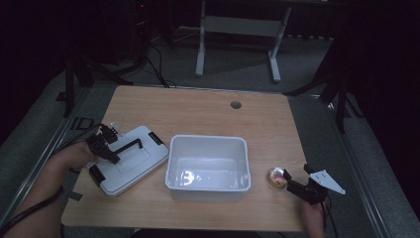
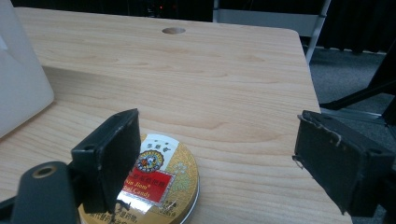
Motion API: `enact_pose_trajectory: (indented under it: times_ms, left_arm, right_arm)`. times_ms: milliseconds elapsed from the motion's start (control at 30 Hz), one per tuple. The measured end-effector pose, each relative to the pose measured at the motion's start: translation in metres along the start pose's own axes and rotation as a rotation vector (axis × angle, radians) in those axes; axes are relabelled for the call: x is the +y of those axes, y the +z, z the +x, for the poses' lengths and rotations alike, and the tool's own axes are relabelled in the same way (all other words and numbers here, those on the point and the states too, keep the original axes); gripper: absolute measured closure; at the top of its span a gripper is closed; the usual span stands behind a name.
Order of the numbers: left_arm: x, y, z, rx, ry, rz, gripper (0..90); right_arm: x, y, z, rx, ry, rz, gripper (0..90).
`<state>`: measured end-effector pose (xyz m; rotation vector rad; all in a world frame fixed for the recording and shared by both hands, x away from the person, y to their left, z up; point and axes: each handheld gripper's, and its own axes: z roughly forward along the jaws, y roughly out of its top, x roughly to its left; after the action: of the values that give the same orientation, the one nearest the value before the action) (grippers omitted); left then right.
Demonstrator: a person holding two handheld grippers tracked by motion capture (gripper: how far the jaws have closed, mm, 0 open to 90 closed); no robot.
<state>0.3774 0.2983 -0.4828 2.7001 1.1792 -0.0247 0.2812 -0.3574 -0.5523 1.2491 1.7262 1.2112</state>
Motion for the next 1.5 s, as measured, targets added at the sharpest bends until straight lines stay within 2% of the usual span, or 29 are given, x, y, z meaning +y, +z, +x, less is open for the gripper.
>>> enact_pose_trajectory:
  times_ms: [33,133,200,233,333,367,467,500,567,600,633,700,733,767,800,867,967,1067,1100,1167,1200,1233,1267,1300,1367,1400,1433,1467,1500]
  left_arm:
    - [0.000,0.003,0.000,-0.020,0.001,0.015,83.0]
    - [-0.001,0.009,0.000,-0.024,0.010,0.038,82.7]
    - [-0.001,0.010,0.001,-0.029,0.001,0.026,82.7]
    - [-0.003,0.010,0.001,-0.026,0.016,0.017,82.7]
    - [-0.005,0.010,0.002,-0.035,0.007,-0.002,82.6]
    - [-0.006,0.010,0.002,-0.032,0.020,-0.012,82.5]
    - [-0.007,0.010,0.002,-0.036,0.016,-0.022,80.3]
    - [-0.007,0.009,0.001,-0.026,0.020,-0.041,64.1]
    - [-0.007,0.006,0.003,-0.025,0.013,-0.062,60.3]
    - [-0.008,0.005,0.003,-0.029,0.020,-0.073,54.3]
    - [-0.008,0.005,0.003,-0.039,0.022,-0.063,47.8]
    - [-0.008,0.004,0.002,-0.028,0.037,-0.049,29.0]
    - [-0.007,0.003,0.003,-0.019,0.036,-0.048,29.0]
    - [-0.007,0.001,0.004,-0.027,0.029,-0.060,20.9]
    - [-0.007,0.001,0.004,-0.027,0.029,-0.060,17.6]
    - [-0.008,-0.002,0.004,-0.040,0.032,-0.062,17.2]
    - [-0.008,-0.003,0.003,-0.046,0.028,-0.068,17.2]
    - [-0.010,-0.005,0.004,-0.039,0.034,-0.054,17.2]
    - [-0.010,-0.005,0.004,-0.039,0.034,-0.054,17.2]
    - [-0.011,-0.004,0.004,-0.037,0.035,-0.050,17.2]
    - [-0.011,-0.004,0.004,-0.040,0.033,-0.048,17.2]
    - [-0.011,-0.003,0.004,-0.034,0.038,-0.040,17.2]
    - [-0.012,-0.002,0.003,-0.040,0.046,-0.028,17.2]
    - [-0.012,-0.002,0.003,-0.040,0.046,-0.028,17.2]
    - [-0.012,-0.002,0.003,-0.032,0.045,-0.018,17.2]
    - [-0.013,-0.003,0.003,-0.037,0.042,-0.022,17.2]
    - [-0.013,-0.003,0.003,-0.037,0.042,-0.022,17.2]
    - [-0.013,-0.005,0.003,-0.034,0.047,-0.021,17.2]
    - [-0.013,-0.006,0.003,-0.038,0.049,-0.020,17.2]
  right_arm:
    - [0.000,0.000,0.000,0.001,0.000,0.000,14.0]
    - [0.000,0.000,0.000,0.004,0.001,0.000,14.0]
    - [0.000,-0.001,-0.001,0.007,0.006,-0.001,14.0]
    - [0.000,-0.001,-0.001,0.010,0.011,0.001,14.0]
    - [0.000,0.000,-0.002,0.013,0.014,0.004,14.0]
    - [0.000,0.000,-0.002,0.015,0.018,0.008,14.0]
    - [0.000,0.001,-0.002,0.020,0.019,0.016,14.0]
    - [0.001,0.002,-0.003,0.030,0.020,0.025,14.0]
    - [0.001,0.002,-0.004,0.037,0.024,0.029,14.0]
    - [0.001,0.003,-0.004,0.048,0.027,0.035,14.0]
    - [0.001,0.003,-0.006,0.061,0.027,0.045,14.0]
    - [0.002,0.004,-0.007,0.073,0.026,0.067,14.0]
    - [0.002,0.004,-0.009,0.090,0.022,0.086,14.0]
    - [0.003,0.006,-0.012,0.123,0.006,0.137,14.0]
    - [0.003,0.006,-0.012,0.123,0.006,0.137,14.0]
    - [0.004,0.008,-0.016,0.156,-0.016,0.197,14.0]
    - [0.005,0.008,-0.019,0.173,-0.030,0.225,14.0]
    - [0.005,0.008,-0.025,0.241,-0.046,0.286,14.0]
    - [0.005,0.008,-0.025,0.241,-0.046,0.286,14.0]
    - [0.006,0.007,-0.028,0.272,-0.072,0.305,14.1]
    - [0.010,0.006,-0.031,0.339,-0.089,0.335,14.0]
    - [0.010,0.006,-0.031,0.339,-0.089,0.335,14.0]
    - [0.013,0.004,-0.031,0.375,-0.151,0.378,14.1]
    - [0.013,0.004,-0.031,0.375,-0.151,0.378,14.1]
    - [0.018,0.003,-0.031,0.426,-0.199,0.429,14.1]
    - [0.020,0.002,-0.030,0.435,-0.227,0.460,14.1]
    - [0.020,0.002,-0.030,0.435,-0.227,0.460,14.1]
    - [0.023,0.001,-0.029,0.453,-0.261,0.503,14.1]
    - [0.029,0.000,-0.026,0.458,-0.323,0.563,13.7]
